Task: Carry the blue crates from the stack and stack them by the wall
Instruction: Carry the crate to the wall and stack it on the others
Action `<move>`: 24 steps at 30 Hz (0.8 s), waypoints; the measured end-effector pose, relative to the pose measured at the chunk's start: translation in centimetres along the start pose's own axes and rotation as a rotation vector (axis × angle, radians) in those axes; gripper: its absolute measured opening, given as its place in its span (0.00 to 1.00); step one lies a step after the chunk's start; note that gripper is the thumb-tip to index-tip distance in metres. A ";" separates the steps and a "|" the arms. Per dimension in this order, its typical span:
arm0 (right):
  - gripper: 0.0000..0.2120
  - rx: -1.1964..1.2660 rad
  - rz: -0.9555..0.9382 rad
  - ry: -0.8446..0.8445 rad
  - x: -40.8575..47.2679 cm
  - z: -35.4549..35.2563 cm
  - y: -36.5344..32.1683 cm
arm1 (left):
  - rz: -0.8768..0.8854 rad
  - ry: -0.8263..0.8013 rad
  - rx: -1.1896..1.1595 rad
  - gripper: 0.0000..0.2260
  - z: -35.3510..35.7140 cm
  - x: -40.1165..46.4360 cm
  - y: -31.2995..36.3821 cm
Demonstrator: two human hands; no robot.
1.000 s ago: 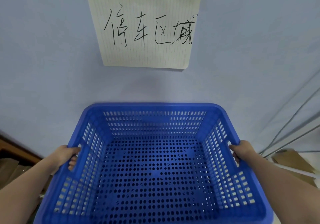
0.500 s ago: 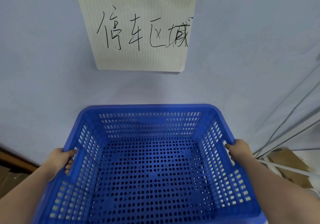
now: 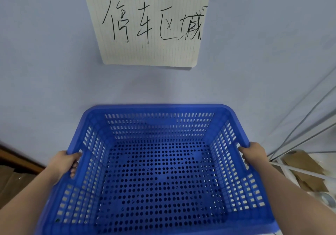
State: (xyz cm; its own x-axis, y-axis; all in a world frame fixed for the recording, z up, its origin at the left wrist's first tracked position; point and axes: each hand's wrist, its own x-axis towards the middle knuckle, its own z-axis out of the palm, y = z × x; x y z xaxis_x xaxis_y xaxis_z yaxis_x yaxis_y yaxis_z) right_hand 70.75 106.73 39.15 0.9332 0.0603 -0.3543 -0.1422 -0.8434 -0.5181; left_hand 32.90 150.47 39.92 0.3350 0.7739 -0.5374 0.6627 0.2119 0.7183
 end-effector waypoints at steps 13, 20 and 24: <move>0.11 -0.012 0.011 0.046 -0.2 0.5 0.3 | 0.012 0.053 0.070 0.13 -0.2 0.5 0.2; 0.10 -0.002 0.002 0.029 -0.1 0.4 0.7 | 0.011 0.048 0.073 0.13 -0.2 0.6 0.4; 0.10 -0.012 -0.004 0.024 0.1 0.4 0.1 | 0.007 0.046 0.061 0.13 -0.1 0.8 0.2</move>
State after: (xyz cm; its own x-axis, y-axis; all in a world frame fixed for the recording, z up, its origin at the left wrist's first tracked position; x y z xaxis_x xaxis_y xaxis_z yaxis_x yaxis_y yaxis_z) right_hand 70.69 106.83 38.78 0.9414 0.0512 -0.3334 -0.1346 -0.8494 -0.5103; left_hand 33.26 151.24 39.70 0.3097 0.8020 -0.5108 0.7006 0.1707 0.6929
